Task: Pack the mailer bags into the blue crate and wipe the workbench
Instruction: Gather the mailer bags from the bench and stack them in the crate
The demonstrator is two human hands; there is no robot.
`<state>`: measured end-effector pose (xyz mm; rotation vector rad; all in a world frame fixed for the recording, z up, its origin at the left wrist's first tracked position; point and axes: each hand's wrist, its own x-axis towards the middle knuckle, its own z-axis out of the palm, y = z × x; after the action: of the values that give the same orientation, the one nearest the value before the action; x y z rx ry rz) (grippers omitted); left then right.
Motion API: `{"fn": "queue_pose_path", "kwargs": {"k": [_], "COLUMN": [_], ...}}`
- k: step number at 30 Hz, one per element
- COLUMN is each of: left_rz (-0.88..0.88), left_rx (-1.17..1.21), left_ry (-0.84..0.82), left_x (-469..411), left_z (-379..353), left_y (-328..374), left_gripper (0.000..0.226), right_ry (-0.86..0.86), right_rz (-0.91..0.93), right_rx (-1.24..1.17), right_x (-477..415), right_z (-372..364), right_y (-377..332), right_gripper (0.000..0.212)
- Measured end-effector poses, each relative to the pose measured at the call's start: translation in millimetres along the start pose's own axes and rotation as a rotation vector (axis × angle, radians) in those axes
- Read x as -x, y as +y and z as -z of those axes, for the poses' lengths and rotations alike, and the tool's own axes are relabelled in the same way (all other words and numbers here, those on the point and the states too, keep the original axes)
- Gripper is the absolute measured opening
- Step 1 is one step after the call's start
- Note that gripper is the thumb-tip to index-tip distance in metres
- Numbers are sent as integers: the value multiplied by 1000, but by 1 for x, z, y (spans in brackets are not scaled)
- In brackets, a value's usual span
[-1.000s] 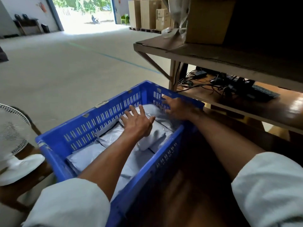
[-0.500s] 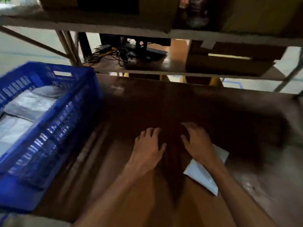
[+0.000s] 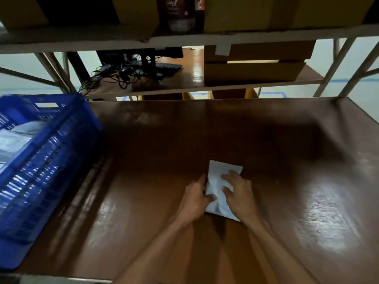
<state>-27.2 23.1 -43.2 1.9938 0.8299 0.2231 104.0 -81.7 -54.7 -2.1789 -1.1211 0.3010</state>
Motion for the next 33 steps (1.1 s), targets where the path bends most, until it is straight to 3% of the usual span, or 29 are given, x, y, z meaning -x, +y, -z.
{"fn": "queue_pose_path", "kwargs": {"k": [2,5,10,15,19,22,26,30,33], "left_rz": [75,63,-13,-20,-8,45,223,418,577], "left_rx": [123,289,275,364,134,-187,-414,-389,-390], "left_ry": [57,203,428,706,875,898,951,886,787], "left_x": [5,17,38,76,111,141,173,191,195], "left_z": [10,35,112,202,282,352,436,483,492], "left_y": [-7,-14,-13,-14,-26,-32,-46,-87,-122], "left_gripper": [56,68,75,79,77,92,116,116,115], "right_ry": [60,84,4,-192,-192,-225,-290,-472,-630], "right_rz": [-71,23,357,595,804,985,1131,1149,1183], "right_rx": [-221,-362,-286,-302,-262,-234,-226,-96,141], "right_x": [-5,-17,-50,-76,-97,-109,-125,-125,-123], "right_z": [-1,-6,-27,-58,-74,-84,-121,-178,-232], "right_y": [-3,-27,-109,-211,-313,-405,-511,-570,-584], "right_gripper": [43,45,40,46,50,57,66,73,79]}}
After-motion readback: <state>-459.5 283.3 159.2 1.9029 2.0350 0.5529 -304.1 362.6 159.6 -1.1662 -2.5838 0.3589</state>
